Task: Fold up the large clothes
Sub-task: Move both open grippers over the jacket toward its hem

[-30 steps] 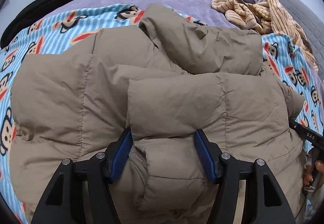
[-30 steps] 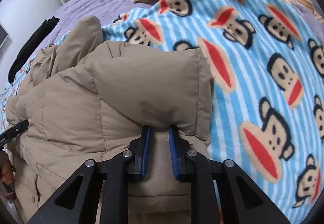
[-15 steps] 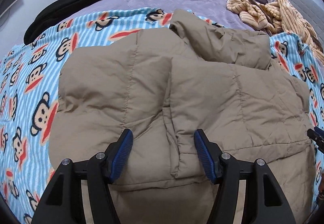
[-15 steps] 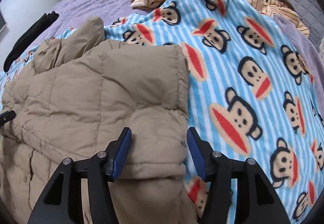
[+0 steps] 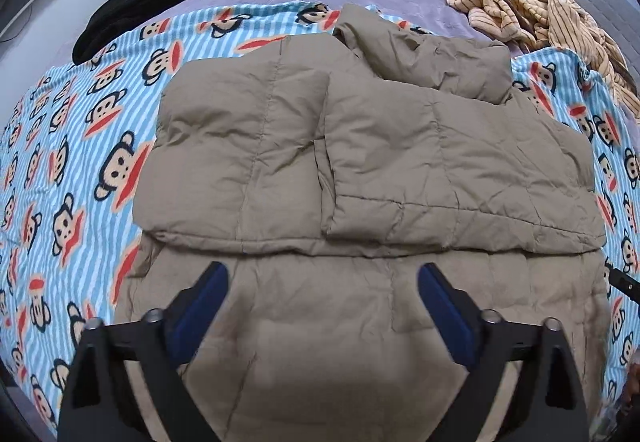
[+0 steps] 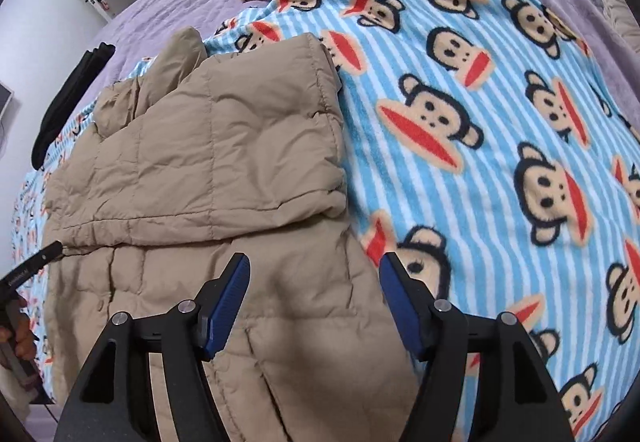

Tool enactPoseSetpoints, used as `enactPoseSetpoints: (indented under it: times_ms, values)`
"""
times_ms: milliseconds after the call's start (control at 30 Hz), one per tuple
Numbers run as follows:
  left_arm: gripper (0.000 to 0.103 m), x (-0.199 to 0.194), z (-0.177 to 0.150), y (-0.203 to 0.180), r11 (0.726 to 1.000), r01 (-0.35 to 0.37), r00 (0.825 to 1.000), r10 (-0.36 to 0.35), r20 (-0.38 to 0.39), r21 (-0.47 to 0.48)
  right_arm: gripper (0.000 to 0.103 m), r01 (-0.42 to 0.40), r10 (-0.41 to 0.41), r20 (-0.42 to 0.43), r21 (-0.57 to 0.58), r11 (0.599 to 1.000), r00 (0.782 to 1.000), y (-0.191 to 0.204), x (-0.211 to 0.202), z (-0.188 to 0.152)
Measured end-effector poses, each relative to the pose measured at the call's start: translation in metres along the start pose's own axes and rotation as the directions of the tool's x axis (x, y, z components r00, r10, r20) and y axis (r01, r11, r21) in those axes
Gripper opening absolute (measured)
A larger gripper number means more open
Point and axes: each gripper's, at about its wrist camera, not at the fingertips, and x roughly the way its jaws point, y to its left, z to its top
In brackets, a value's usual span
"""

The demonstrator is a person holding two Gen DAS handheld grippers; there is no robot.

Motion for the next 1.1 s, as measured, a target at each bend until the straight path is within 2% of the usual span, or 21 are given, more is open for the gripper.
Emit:
enactPoseSetpoints:
  times_ms: [67, 300, 500, 600, 800, 833, 867, 1100]
  values:
    - [0.101, -0.008, -0.012, -0.005, 1.000, -0.015, 1.000, 0.015, 0.005, 0.005, 0.072, -0.039, 0.040, -0.019, 0.025, 0.999, 0.999, -0.001, -0.001, -0.008]
    - [0.101, -0.018, -0.050, -0.015, 0.999, -0.041, 0.997, 0.039, -0.063, -0.026, 0.079, -0.129, 0.130, -0.087, 0.025, 0.991, 0.988, 0.004, 0.001, -0.034]
    - [0.101, -0.029, -0.081, -0.022, 0.997, -0.067, 0.994, 0.063, -0.085, -0.038, 0.082, -0.223, 0.223, -0.118, 0.017, 0.975, 0.968, 0.009, 0.002, -0.050]
    - [0.101, -0.035, -0.090, -0.022, 0.997, -0.069, 0.993, 0.065, -0.100, -0.039, 0.084, -0.234, 0.233, -0.129, 0.006, 0.972, 0.964, 0.012, -0.001, -0.058]
    - [0.101, -0.052, -0.107, -0.008, 0.999, -0.037, 0.994, 0.034, -0.107, -0.029, 0.086, -0.259, 0.265, -0.140, 0.058, 0.964, 0.954, 0.019, -0.016, -0.078]
    - [0.101, -0.054, -0.110, -0.004, 0.999, -0.036, 0.993, 0.033, -0.114, -0.024, 0.090, -0.257, 0.264, -0.139, 0.067, 0.964, 0.954, 0.019, -0.019, -0.084]
    - [0.101, -0.058, -0.113, 0.000, 0.999, -0.034, 0.993, 0.031, -0.117, -0.020, 0.103, -0.252, 0.260, -0.137, 0.079, 0.965, 0.956, 0.022, -0.023, -0.090]
    - [0.101, -0.097, -0.139, 0.034, 1.000, 0.003, 0.992, -0.001, -0.127, 0.011, 0.103, -0.232, 0.249, -0.133, 0.126, 0.964, 0.959, 0.050, -0.051, -0.127]
